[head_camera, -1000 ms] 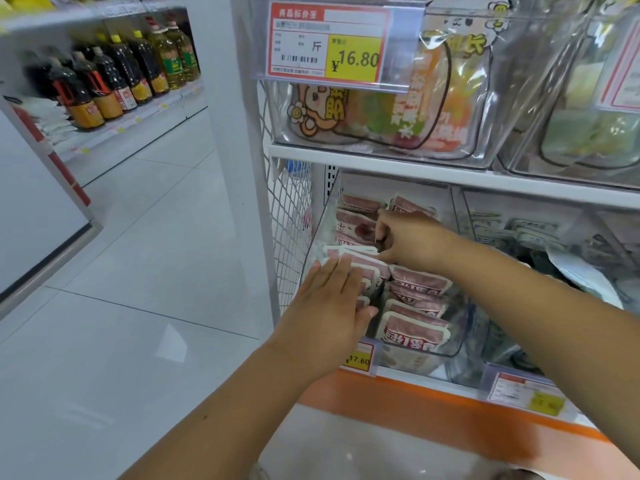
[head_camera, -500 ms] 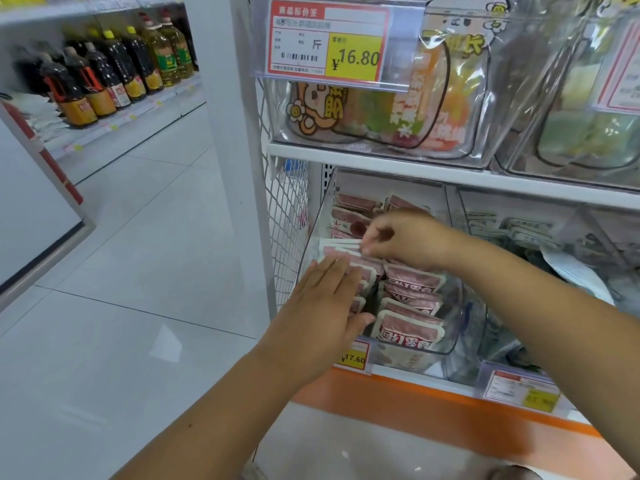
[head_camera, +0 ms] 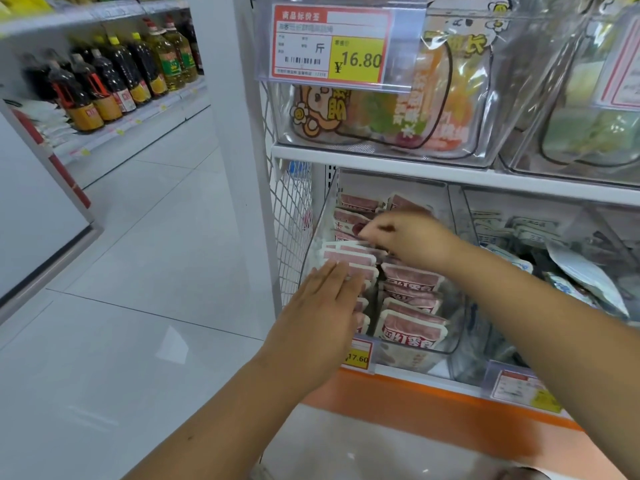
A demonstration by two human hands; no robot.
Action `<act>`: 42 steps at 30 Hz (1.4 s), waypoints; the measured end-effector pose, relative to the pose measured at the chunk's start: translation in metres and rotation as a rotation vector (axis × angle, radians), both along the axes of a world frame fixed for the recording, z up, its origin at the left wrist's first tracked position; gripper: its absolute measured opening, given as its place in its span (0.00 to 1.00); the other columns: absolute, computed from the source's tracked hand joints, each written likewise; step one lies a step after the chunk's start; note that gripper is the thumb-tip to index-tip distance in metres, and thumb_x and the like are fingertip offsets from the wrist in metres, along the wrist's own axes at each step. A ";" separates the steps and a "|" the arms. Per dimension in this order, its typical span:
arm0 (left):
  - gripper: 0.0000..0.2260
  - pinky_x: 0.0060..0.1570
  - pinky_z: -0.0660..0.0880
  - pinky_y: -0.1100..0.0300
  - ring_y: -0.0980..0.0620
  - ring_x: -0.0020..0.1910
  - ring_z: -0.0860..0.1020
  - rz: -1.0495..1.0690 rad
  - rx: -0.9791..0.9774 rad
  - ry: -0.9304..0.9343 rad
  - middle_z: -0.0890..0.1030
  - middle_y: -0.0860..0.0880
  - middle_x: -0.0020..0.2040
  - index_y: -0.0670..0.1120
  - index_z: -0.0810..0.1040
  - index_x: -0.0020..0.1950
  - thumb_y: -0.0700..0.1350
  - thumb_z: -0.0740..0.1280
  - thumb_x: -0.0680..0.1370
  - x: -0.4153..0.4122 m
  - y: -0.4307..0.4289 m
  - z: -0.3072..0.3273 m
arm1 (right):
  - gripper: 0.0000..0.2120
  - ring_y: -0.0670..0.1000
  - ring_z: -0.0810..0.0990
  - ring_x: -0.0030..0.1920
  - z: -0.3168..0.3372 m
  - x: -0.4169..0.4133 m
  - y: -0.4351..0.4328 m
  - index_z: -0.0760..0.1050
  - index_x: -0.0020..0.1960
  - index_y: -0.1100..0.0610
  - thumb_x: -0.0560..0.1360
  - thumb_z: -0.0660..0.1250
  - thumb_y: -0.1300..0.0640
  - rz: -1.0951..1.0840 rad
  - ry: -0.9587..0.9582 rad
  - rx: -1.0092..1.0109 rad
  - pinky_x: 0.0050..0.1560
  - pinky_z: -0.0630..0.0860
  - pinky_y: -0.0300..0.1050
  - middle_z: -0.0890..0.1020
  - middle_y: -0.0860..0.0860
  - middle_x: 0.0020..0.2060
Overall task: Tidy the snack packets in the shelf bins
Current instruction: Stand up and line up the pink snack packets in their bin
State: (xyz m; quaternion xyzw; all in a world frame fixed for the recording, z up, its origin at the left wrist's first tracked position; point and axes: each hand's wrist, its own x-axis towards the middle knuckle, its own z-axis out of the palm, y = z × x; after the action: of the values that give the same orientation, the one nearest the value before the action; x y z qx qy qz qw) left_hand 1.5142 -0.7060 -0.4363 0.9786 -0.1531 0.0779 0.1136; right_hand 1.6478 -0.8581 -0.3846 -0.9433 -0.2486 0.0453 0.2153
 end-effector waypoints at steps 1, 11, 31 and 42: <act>0.26 0.73 0.48 0.54 0.45 0.76 0.57 0.006 0.001 -0.010 0.62 0.44 0.76 0.45 0.61 0.75 0.53 0.46 0.80 0.003 -0.002 0.000 | 0.11 0.45 0.78 0.46 0.003 0.004 -0.004 0.82 0.54 0.52 0.79 0.62 0.50 0.005 -0.090 -0.004 0.54 0.71 0.43 0.81 0.44 0.44; 0.30 0.75 0.41 0.48 0.49 0.78 0.43 0.137 0.069 0.147 0.47 0.48 0.79 0.47 0.49 0.78 0.55 0.37 0.77 0.054 -0.022 -0.011 | 0.23 0.49 0.40 0.77 -0.024 0.040 -0.001 0.50 0.77 0.45 0.83 0.45 0.45 0.209 0.006 -0.475 0.75 0.38 0.54 0.44 0.45 0.78; 0.23 0.75 0.42 0.47 0.52 0.77 0.44 0.120 0.028 0.105 0.47 0.52 0.79 0.52 0.48 0.78 0.54 0.45 0.83 0.077 -0.025 -0.008 | 0.34 0.50 0.39 0.77 0.011 -0.008 -0.057 0.42 0.77 0.43 0.77 0.51 0.34 0.087 0.035 -0.761 0.73 0.35 0.63 0.45 0.48 0.78; 0.23 0.75 0.42 0.47 0.52 0.77 0.44 0.119 0.016 0.095 0.45 0.52 0.79 0.52 0.49 0.79 0.53 0.45 0.83 0.087 -0.027 -0.012 | 0.33 0.53 0.46 0.77 0.016 0.015 -0.044 0.49 0.77 0.45 0.77 0.54 0.35 0.104 0.074 -0.780 0.73 0.39 0.65 0.49 0.48 0.78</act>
State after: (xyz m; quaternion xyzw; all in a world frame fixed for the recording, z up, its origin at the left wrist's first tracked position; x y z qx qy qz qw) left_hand 1.6009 -0.7334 -0.4480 0.9894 -0.0899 0.0368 0.1080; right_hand 1.6626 -0.9016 -0.3689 -0.9381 -0.2525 0.1811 -0.1530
